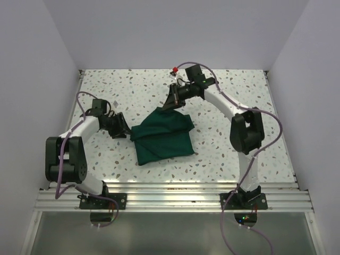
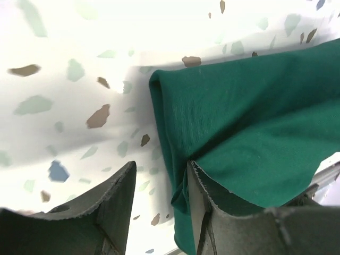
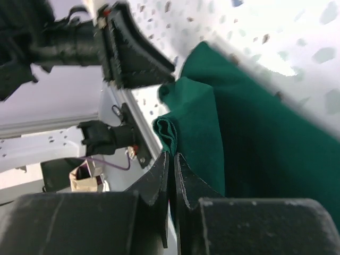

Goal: Prepare the surgical pack

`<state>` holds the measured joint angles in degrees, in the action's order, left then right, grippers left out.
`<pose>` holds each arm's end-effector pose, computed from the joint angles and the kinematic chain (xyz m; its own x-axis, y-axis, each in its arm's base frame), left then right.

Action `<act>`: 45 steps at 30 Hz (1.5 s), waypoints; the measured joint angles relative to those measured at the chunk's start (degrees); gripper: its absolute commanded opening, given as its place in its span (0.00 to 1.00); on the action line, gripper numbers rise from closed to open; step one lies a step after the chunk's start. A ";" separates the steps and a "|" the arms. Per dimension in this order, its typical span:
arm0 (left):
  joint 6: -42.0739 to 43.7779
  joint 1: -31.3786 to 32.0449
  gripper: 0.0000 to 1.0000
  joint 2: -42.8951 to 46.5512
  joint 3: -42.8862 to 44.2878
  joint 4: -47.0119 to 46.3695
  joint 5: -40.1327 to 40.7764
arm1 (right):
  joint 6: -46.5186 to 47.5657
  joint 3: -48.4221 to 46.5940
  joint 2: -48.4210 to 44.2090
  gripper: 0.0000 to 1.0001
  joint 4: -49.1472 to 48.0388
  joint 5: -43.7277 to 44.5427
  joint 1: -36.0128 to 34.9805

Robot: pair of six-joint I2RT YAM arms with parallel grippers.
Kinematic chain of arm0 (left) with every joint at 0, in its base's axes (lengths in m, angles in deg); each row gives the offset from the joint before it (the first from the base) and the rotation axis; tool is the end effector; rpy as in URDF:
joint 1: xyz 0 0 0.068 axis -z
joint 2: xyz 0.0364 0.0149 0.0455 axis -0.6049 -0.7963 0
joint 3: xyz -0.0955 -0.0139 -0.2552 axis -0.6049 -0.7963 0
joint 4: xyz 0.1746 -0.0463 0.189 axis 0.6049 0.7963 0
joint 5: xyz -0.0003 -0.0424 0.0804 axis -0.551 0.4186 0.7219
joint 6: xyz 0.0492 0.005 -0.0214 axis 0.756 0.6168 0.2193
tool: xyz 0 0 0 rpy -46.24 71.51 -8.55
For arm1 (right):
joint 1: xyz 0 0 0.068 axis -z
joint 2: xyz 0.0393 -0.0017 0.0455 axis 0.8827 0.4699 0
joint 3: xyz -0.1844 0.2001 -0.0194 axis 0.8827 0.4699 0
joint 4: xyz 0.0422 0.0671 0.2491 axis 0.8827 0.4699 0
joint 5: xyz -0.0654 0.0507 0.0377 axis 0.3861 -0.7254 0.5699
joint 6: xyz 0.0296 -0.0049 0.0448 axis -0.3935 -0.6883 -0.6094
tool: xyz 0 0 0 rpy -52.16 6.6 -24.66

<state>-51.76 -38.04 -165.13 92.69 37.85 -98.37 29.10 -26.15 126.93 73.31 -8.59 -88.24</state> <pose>0.2928 -0.0121 0.1783 -0.9092 -0.3626 -0.2045 -0.2053 0.8180 -0.5374 0.4161 0.2361 0.2545 -0.9273 -0.1573 -0.3396 -0.3732 0.4547 0.8087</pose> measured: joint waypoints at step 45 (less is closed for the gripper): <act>0.98 7.80 0.00 24.09 -8.39 7.10 0.98 | -4.26 37.62 -31.15 0.00 -9.09 -2.89 -7.87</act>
<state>-50.78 -30.24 -141.04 84.30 44.96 -97.39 24.84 11.46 95.78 64.22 -11.48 -96.10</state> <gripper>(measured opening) 0.005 0.057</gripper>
